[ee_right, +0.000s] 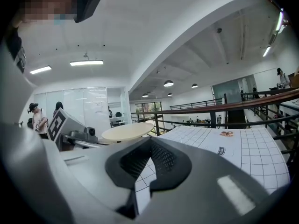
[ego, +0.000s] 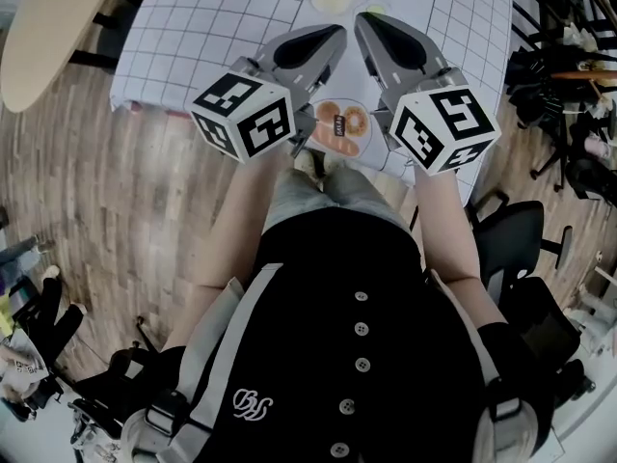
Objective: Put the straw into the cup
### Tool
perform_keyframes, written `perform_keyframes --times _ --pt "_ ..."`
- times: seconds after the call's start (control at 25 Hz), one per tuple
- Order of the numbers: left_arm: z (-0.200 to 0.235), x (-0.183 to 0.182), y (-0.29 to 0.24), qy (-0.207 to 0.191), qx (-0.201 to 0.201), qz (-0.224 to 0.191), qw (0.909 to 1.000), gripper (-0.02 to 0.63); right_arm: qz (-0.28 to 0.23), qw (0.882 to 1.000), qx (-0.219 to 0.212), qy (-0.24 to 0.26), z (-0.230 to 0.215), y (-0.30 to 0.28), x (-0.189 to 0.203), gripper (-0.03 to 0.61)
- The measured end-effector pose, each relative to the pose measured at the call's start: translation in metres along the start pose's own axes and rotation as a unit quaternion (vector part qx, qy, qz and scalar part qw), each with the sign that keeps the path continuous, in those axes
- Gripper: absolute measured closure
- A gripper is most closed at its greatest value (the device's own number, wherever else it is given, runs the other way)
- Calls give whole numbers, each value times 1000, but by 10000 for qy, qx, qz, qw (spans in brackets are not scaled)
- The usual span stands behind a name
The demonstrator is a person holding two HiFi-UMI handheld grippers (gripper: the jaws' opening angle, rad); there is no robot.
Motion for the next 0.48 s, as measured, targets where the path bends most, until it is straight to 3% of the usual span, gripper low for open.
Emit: perform_keyframes --times 0.48 --pt "-6 -13 11 -115 -328 -181 9992 621 -126 9997 -186 -54 -7 5 -12 583"
Point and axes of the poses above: the fingertips, and each gripper's own axes: y backward along the fingers, z to its left, x out of its underside, the point moved 4 cm from there along y, backward along the fingers, and after that the axes turned 14 degrees about z, right-handed, at the moved point
